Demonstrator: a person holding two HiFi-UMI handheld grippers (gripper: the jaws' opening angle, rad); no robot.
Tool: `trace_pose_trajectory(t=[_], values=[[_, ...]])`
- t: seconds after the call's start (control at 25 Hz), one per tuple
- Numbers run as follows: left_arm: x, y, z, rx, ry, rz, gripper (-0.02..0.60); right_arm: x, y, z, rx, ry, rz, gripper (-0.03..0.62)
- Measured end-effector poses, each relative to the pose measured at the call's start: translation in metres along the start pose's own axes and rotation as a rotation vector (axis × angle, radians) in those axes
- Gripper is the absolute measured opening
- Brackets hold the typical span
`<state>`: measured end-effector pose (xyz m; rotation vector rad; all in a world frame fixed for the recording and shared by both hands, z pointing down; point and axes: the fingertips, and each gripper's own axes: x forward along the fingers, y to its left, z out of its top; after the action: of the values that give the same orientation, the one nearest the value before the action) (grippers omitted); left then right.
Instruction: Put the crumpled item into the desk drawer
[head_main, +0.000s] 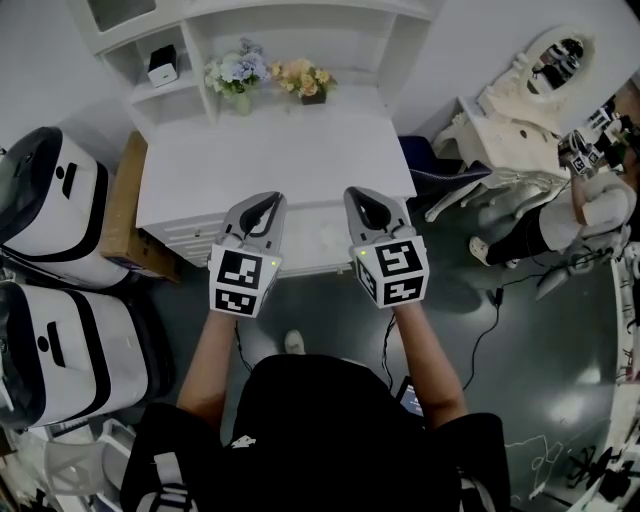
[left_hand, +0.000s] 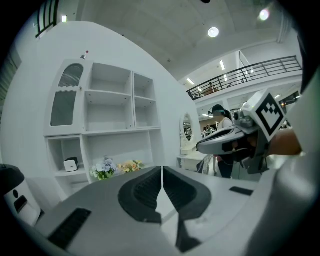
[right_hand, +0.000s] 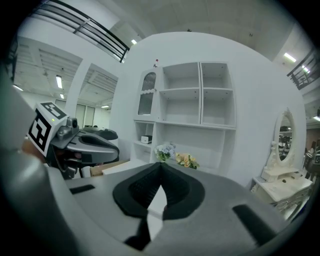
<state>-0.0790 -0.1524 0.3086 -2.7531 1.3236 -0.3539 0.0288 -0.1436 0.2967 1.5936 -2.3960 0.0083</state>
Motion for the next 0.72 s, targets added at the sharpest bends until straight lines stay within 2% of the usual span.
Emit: trace_pose_trajectory(t=[0.48, 0.72], values=[[-0.027, -0.059, 0.025, 0.005, -0.028, 0.034, 0.011, -0.061, -0.007, 0.002, 0.004, -0.041, 0.029, -0.005], [-0.043, -0.086, 0.026, 0.003, -0.024, 0.05, 0.011, -0.092, -0.003, -0.005, 0.011, -0.05, 0.046, -0.005]])
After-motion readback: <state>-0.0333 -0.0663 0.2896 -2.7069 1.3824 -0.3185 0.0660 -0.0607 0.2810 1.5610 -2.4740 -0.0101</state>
